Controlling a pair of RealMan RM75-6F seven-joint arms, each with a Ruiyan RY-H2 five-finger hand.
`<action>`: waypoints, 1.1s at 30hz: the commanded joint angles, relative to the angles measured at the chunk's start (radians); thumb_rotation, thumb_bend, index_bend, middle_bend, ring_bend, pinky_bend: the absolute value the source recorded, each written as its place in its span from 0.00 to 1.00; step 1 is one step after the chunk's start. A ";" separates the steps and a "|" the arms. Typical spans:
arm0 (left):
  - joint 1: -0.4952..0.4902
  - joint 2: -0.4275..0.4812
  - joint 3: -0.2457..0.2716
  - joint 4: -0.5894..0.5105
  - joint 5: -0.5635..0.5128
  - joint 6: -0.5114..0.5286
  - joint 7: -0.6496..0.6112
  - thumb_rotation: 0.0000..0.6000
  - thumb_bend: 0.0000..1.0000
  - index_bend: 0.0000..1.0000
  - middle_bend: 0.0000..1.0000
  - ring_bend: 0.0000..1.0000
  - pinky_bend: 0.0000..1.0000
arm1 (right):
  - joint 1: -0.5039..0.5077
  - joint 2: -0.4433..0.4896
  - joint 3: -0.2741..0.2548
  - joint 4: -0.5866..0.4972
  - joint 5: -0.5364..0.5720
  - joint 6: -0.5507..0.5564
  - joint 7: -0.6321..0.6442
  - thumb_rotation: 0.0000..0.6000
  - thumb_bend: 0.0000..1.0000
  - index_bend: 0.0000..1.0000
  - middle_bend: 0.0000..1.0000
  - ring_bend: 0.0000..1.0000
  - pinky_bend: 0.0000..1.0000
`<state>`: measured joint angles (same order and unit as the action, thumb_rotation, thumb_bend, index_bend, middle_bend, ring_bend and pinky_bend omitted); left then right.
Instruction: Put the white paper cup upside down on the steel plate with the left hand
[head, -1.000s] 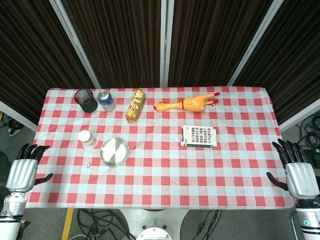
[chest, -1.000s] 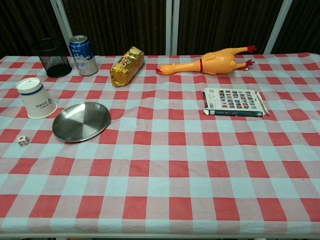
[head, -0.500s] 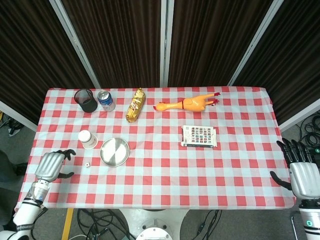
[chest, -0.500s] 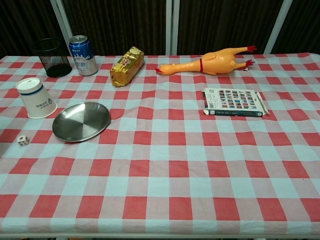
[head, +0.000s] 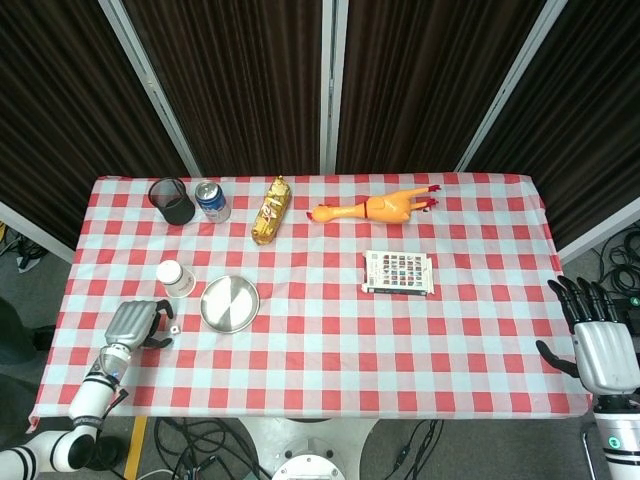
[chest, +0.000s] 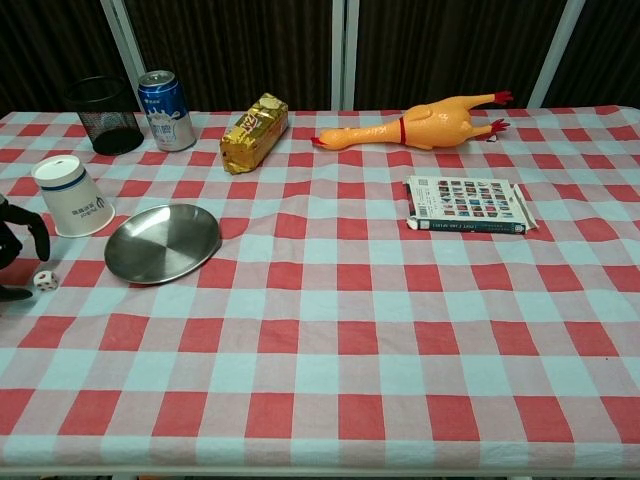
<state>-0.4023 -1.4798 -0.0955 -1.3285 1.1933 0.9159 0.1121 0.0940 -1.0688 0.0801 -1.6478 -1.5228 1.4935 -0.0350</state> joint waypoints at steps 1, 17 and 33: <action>-0.005 -0.001 0.007 -0.009 -0.017 -0.014 0.012 1.00 0.23 0.46 0.81 0.83 0.98 | -0.001 0.000 0.000 0.001 0.002 0.000 0.001 1.00 0.12 0.09 0.09 0.00 0.00; -0.013 -0.010 0.018 -0.025 -0.022 0.010 0.015 1.00 0.41 0.55 0.82 0.84 0.99 | 0.004 -0.007 -0.002 0.021 0.008 -0.013 0.024 1.00 0.12 0.09 0.09 0.00 0.00; -0.131 -0.090 -0.046 -0.030 -0.020 -0.004 0.100 1.00 0.41 0.54 0.82 0.84 0.99 | -0.011 -0.004 -0.005 0.040 0.012 0.004 0.053 1.00 0.12 0.09 0.10 0.00 0.00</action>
<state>-0.5228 -1.5591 -0.1355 -1.3649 1.1766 0.9148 0.1998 0.0831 -1.0726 0.0749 -1.6076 -1.5106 1.4971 0.0177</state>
